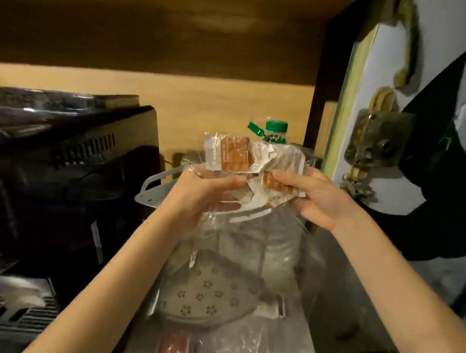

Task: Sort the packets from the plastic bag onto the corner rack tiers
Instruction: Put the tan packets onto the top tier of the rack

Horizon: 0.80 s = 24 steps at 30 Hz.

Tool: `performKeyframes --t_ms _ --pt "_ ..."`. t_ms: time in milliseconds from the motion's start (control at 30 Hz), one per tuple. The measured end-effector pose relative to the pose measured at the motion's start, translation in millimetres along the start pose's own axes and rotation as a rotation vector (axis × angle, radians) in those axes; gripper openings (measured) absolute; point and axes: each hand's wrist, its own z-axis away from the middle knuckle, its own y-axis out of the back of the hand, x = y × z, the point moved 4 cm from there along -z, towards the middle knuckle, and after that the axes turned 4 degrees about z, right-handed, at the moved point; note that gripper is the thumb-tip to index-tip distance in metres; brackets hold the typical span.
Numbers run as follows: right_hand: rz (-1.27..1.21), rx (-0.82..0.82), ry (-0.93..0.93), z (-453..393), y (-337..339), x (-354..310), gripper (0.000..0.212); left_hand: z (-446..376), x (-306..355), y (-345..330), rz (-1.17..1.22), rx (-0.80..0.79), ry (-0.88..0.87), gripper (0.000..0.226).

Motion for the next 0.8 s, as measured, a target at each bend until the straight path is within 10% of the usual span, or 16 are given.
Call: performKeyframes --t_ms 133,800 --pt "0.02 -0.053 0.157 -14 -17 -58 0.015 -25 57 5 -0.028 -0.022 -0.138 0.012" --pt "0.151 -0.011 0.602 -107 -41 -227 0.095 -123 222 22 -0.18 -0.138 -0.47 0.028"
